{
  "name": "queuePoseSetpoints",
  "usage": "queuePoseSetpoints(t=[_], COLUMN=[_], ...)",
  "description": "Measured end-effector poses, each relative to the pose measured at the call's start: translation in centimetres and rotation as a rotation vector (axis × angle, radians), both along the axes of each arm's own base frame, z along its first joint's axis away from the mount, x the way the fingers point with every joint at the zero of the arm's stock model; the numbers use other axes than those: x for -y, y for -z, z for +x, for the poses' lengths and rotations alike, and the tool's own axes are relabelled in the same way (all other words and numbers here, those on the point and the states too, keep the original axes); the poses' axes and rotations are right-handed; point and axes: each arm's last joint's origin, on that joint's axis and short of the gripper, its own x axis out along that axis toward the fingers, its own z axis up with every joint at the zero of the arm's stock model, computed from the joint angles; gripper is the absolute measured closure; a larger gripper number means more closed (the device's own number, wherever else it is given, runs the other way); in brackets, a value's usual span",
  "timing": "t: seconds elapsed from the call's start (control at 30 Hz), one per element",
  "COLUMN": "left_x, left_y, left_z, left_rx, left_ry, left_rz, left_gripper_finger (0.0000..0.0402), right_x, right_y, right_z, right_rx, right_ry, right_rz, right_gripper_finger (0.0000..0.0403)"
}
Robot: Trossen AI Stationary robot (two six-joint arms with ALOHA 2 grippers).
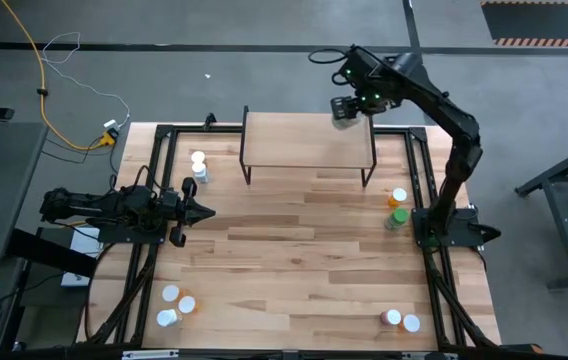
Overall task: Pick and place medicine bottles onto shelf by color
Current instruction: Put the green pill bottle on the shelf
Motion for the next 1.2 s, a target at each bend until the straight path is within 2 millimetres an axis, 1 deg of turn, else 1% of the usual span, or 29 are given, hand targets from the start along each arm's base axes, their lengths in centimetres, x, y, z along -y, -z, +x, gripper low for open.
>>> queuePoseSetpoints(t=[0.2, 0.33, 0.67, 0.9, 1.2], left_x=[0.0, 0.0, 0.0, 0.0, 0.0], left_y=[0.0, 0.0, 0.0, 0.0, 0.0], left_z=[0.0, 0.0, 0.0, 0.0, 0.0], left_rx=[0.000, 0.000, 0.000, 0.000, 0.000], left_ry=[0.000, 0.000, 0.000, 0.000, 0.000], left_rz=[0.000, 0.000, 0.000, 0.000, 0.000], left_gripper_finger=[0.0398, 0.0398, 0.0398, 0.0398, 0.0398], right_x=[0.8, 0.8, 1.2, 1.2, 1.2], right_y=[2.0, 2.4, 2.6, 2.6, 2.6], right_z=[-1.1, -1.2, -1.3, -1.3, -1.3], right_rx=[-0.068, -0.083, -0.087, -0.083, -0.081], right_ry=[0.041, 0.034, 0.051, 0.052, 0.053], right_rz=[0.055, 0.063, 0.068, 0.074, 0.077], right_gripper_finger=[0.0198, 0.0198, 0.0197, 0.0172, 0.0169])
